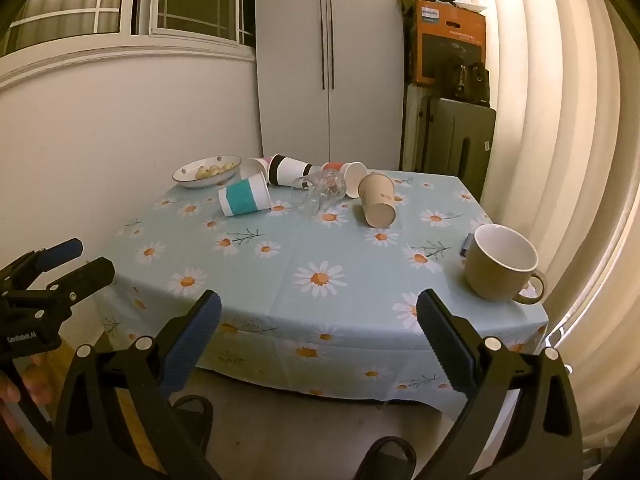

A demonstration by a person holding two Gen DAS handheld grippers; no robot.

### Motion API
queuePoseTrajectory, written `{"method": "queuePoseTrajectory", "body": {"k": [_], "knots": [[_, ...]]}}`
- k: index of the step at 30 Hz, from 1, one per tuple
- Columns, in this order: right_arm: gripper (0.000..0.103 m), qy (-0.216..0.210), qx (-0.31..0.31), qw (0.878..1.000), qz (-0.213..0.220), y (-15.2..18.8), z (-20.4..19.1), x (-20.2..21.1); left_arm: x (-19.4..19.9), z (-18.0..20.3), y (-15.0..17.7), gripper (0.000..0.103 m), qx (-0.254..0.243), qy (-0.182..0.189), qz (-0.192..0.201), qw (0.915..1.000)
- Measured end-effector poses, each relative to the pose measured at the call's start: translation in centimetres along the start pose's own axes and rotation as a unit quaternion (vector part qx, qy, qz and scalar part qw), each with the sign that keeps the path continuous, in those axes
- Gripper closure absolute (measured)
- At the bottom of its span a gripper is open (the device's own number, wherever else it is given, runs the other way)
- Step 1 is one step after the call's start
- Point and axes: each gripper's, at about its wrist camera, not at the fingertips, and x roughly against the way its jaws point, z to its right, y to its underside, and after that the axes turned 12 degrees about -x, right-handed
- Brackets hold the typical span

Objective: Flip cup upright

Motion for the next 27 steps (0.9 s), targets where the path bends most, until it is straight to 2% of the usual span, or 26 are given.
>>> {"method": "queuePoseTrajectory", "body": {"k": [27], "knots": [[0.005,0.0,0.003,1.0,0.002,0.12,0.21,-0.34,0.08,0.03,-0.31,0.007,-0.01,-0.001,-0.004,0.9999]]}}
